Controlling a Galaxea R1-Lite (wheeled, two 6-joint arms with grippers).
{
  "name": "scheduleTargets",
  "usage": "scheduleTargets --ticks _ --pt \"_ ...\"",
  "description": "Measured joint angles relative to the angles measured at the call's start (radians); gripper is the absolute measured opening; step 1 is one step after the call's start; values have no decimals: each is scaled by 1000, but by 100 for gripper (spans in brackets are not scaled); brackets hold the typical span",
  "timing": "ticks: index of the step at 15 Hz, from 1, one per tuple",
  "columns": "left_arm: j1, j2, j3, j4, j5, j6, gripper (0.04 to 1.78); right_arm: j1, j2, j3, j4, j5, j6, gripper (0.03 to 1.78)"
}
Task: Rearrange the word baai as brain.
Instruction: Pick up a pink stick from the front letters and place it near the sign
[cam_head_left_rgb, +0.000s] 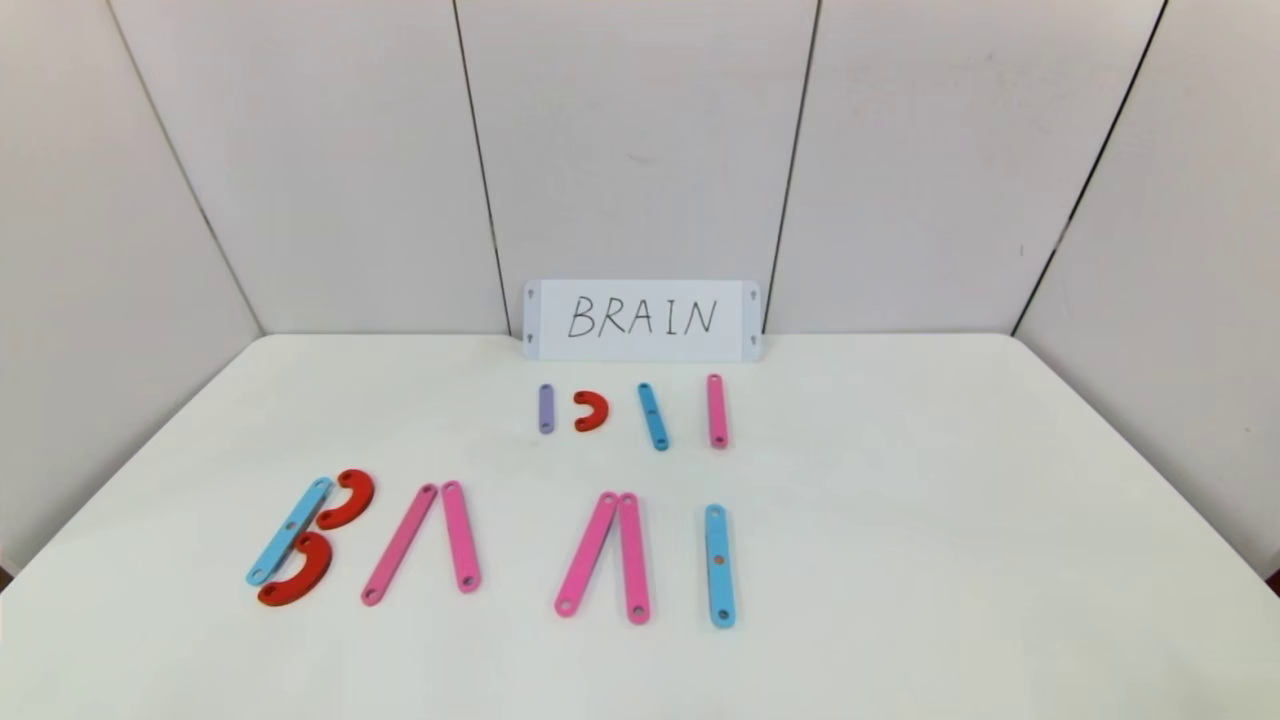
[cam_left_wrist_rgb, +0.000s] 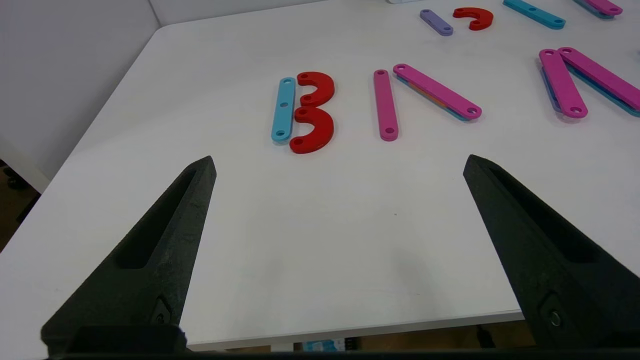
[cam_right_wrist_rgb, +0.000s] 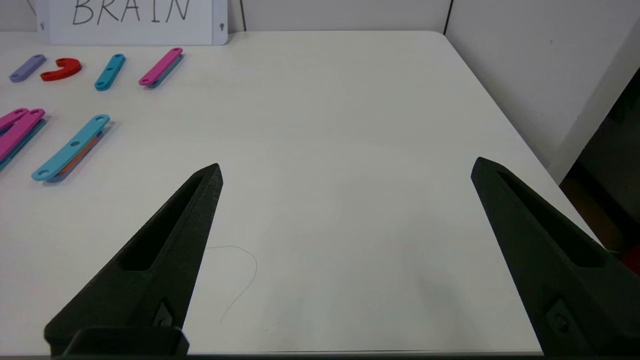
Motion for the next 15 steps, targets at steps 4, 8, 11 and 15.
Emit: scheduleTargets --ticks 4,8,11,15 --pt "0 0 0 -2 0 5 174 0 0 0 1 7 -25 174" --pt "0 7 -46 25 4 4 174 0 3 -66 3 16 -88 174" --pt "1 80 -146 60 6 1 174 0 90 -195 47 27 -89 174" --pt "1 294 -319 66 -3 -1 174 0 324 -427 61 91 -89 174"
